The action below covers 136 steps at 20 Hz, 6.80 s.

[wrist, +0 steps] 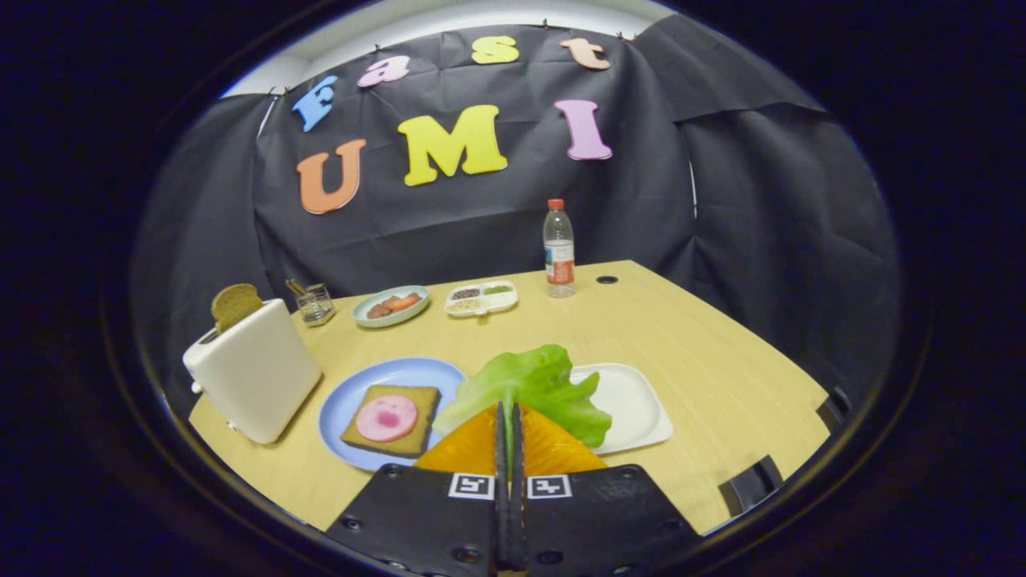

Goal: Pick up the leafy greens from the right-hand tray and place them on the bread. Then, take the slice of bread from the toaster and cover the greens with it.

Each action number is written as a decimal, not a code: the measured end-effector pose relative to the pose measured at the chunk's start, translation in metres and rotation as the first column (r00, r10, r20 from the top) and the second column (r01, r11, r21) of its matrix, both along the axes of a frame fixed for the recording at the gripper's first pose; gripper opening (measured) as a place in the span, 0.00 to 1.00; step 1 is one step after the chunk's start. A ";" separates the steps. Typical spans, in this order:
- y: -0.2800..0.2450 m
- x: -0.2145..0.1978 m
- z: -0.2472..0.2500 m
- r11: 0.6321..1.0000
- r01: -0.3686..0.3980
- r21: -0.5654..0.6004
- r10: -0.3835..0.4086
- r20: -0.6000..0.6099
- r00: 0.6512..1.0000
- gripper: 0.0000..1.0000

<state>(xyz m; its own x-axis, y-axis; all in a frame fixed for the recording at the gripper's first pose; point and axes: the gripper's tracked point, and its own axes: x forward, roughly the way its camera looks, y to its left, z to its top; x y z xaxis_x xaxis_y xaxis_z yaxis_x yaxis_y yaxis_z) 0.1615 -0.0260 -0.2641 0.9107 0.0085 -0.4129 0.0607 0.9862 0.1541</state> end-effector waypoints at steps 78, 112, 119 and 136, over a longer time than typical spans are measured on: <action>0.354 0.101 0.065 0.985 -0.158 -0.075 0.147 -0.140 0.979 0.30; 0.197 0.088 0.066 0.996 -0.025 -0.086 0.015 -0.115 0.993 0.09; 0.181 0.089 0.019 0.998 -0.070 0.000 0.069 -0.162 0.984 0.09; 0.100 0.083 -0.056 0.996 -0.019 -0.085 -0.004 -0.263 0.965 0.12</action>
